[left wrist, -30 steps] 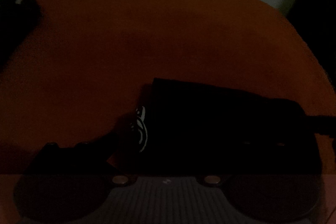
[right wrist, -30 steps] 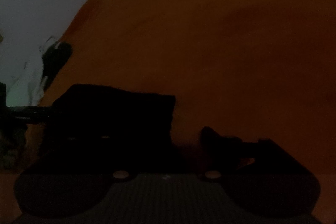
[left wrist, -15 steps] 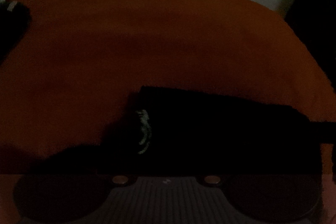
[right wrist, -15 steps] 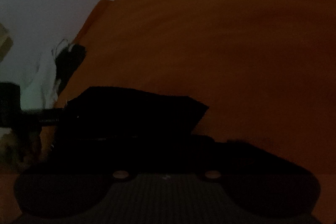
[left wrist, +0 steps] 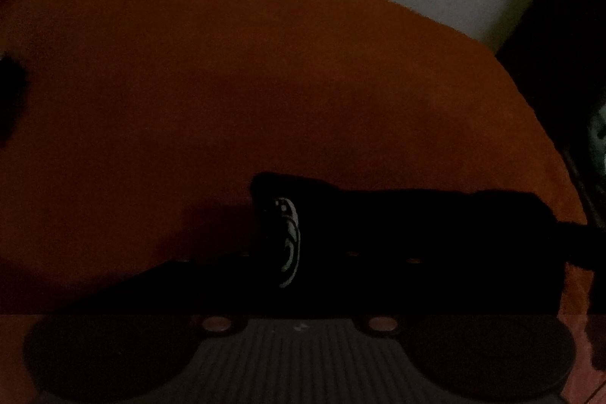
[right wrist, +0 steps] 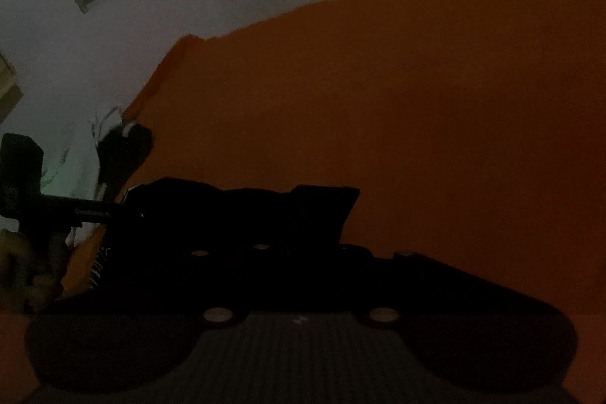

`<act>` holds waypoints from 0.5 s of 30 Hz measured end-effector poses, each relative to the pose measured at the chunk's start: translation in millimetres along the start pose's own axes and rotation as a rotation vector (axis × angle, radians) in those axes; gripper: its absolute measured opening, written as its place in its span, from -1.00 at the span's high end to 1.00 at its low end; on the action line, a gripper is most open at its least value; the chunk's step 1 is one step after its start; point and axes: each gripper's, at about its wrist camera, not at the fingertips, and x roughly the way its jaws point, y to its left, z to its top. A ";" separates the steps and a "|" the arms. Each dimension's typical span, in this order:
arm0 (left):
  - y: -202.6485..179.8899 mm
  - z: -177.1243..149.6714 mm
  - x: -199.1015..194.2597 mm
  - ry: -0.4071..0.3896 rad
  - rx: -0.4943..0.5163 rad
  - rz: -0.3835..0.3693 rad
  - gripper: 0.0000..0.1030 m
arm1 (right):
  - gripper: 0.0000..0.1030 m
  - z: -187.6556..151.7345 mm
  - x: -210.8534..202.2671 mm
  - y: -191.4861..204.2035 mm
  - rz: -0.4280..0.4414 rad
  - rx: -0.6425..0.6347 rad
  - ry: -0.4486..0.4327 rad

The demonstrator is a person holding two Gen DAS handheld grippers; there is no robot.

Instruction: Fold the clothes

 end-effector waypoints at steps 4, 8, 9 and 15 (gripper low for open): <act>-8.5 29.6 -15.9 -0.041 -0.013 0.002 0.66 | 0.79 30.3 -18.4 13.1 -0.021 -0.013 -0.065; -22.2 48.3 -30.9 -0.088 -0.015 0.012 0.66 | 0.80 56.0 -37.0 29.8 -0.062 -0.056 -0.107; -26.0 52.4 -33.8 -0.098 -0.016 0.015 0.66 | 0.80 62.0 -42.1 33.5 -0.071 -0.063 -0.117; -46.7 65.2 -46.3 -0.139 -0.012 0.024 0.66 | 0.81 80.0 -63.3 50.8 -0.126 -0.064 -0.172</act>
